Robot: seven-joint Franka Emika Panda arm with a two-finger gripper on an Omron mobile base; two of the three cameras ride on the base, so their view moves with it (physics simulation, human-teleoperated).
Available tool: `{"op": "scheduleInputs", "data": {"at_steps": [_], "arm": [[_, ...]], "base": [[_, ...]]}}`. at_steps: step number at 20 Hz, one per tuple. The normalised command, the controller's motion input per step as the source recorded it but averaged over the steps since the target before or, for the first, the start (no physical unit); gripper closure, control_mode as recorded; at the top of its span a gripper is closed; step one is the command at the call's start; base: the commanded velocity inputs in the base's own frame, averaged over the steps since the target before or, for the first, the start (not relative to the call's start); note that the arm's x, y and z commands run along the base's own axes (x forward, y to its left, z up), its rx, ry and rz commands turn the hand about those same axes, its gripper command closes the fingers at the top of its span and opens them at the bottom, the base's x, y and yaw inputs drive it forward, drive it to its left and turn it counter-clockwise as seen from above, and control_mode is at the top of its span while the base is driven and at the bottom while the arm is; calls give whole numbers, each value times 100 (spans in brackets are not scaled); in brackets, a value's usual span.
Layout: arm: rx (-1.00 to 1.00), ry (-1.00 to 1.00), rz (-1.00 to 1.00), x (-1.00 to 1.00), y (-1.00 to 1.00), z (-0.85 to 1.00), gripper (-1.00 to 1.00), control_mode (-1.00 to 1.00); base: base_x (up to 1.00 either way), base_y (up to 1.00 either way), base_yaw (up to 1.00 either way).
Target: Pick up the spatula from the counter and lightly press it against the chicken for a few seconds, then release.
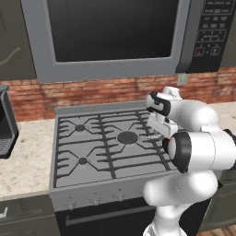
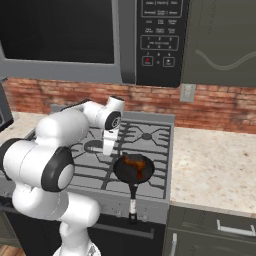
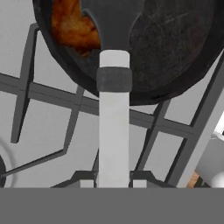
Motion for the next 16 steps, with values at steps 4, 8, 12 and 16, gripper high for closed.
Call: {"op": "scheduleInputs", "data": {"at_steps": [4, 8, 12, 16], "arm": [[0, 3, 1, 0, -6, -18, 100, -100], [0, 2, 0, 0, -2, -16, 100, -100], [1, 4, 0, 0, 0, -16, 100, -100], [1, 4, 0, 0, 0, -13, 100, -100]], "base": [[0, 0, 0], [0, 0, 0], [0, 0, 0], [0, 0, 0]]}}
